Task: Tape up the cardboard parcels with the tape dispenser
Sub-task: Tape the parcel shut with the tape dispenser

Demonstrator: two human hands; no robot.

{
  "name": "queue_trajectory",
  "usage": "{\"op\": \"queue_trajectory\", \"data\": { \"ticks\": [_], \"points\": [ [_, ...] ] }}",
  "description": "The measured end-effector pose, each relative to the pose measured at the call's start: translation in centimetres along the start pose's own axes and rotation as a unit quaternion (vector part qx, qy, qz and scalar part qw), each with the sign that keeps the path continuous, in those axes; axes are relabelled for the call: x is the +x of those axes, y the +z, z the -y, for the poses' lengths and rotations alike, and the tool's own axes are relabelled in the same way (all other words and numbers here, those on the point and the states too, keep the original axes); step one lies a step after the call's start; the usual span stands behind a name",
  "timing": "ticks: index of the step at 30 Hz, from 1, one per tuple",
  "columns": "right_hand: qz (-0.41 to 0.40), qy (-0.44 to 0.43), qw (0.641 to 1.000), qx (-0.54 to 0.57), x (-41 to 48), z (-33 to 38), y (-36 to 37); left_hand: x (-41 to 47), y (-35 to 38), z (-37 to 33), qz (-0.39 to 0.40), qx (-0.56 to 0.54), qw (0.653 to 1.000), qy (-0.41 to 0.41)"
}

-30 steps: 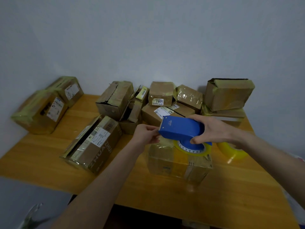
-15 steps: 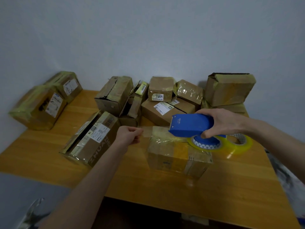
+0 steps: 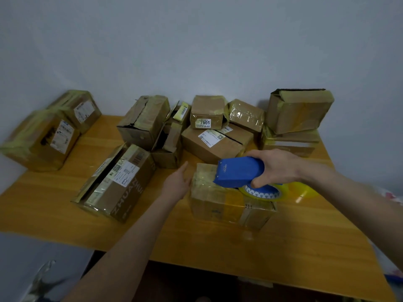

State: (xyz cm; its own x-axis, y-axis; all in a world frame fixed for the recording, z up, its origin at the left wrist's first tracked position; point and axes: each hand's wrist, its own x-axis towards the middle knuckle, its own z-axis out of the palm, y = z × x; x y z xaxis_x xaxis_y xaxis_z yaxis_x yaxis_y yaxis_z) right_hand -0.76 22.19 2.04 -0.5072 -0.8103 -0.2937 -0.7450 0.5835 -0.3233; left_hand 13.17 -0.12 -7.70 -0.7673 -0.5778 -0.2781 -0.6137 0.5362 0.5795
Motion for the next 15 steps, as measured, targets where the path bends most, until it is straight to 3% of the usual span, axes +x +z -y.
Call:
{"op": "queue_trajectory", "data": {
  "ticks": [4,7,9,12,15],
  "points": [
    [0.004,-0.007,1.000,0.006,-0.1,-0.1,-0.2,-0.4,-0.9,-0.7,-0.030,0.173,0.984,0.024],
    [0.001,-0.014,0.999,0.034,-0.3,-0.6,-0.2,-2.3,-0.8,-0.7,-0.128,0.141,0.962,0.194],
    [-0.004,-0.013,0.999,0.039,-0.4,-0.7,-0.2,-3.7,0.3,-0.9,-0.074,0.137,0.950,0.272],
    [-0.012,-0.017,0.999,0.032,-0.5,-1.0,-0.4,-4.8,2.6,-0.5,0.041,0.251,0.930,0.266],
    [-0.022,-0.028,0.999,0.011,-0.9,-1.0,-0.5,-4.8,3.5,0.0,0.013,0.321,0.915,0.245]
  ]
}}
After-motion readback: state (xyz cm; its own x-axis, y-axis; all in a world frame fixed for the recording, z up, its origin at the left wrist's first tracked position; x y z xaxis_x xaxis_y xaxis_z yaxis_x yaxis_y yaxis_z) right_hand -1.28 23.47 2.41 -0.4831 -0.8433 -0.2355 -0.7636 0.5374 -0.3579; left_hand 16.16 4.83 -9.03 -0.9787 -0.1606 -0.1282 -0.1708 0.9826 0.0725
